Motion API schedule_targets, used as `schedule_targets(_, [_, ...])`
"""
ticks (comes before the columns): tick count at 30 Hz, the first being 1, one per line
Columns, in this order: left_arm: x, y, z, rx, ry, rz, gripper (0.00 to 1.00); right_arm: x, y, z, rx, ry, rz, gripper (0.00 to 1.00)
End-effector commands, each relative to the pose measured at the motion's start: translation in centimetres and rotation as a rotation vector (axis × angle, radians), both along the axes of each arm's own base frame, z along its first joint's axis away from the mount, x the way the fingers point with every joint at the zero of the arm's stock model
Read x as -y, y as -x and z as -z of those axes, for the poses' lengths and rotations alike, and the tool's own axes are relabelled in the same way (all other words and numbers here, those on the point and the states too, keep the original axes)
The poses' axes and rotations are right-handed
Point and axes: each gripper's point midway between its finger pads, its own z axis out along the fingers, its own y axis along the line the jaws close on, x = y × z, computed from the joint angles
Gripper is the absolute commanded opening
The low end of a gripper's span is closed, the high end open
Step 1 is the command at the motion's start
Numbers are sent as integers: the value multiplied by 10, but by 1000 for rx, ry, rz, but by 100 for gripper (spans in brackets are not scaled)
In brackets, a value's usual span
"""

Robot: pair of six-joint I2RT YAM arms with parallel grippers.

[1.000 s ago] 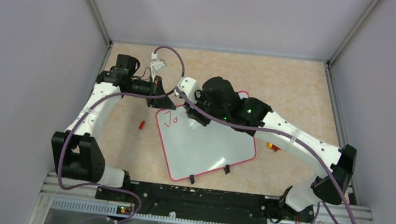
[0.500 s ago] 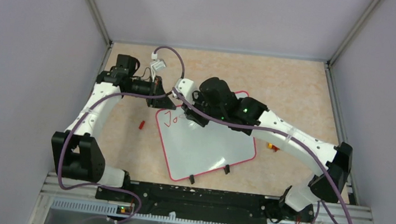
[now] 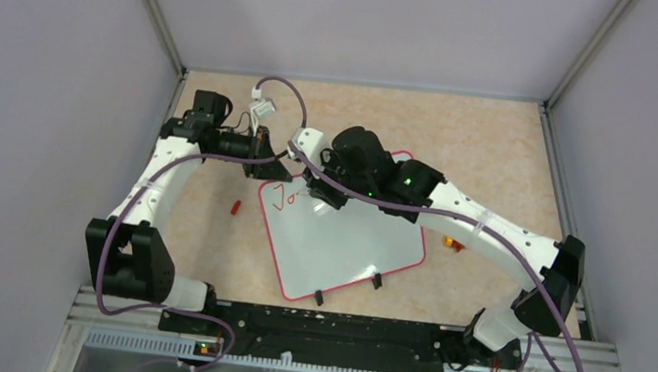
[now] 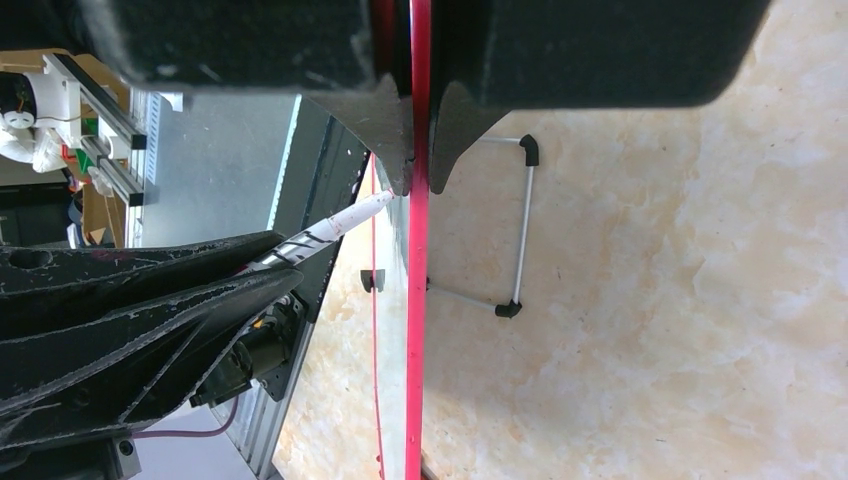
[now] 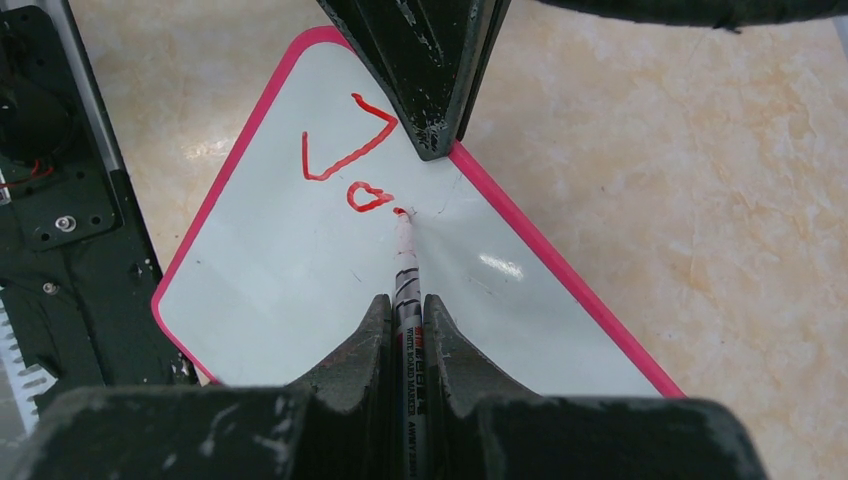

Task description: Write a sentence on the whiteboard

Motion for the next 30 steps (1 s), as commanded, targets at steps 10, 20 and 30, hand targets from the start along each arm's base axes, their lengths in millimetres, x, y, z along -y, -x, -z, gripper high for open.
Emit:
schedule_targets(10, [2,5,1,-17,-23,2,0,11,-5,-3,5,-8,34,0])
schedule_targets(20, [2,5,2,-18,-23,2,0,14,-6,-7,18,-10,38,0])
schedule_targets(30, [2,5,1,-16,-25,-1,0,16,-31,-32,68,-64,116,0])
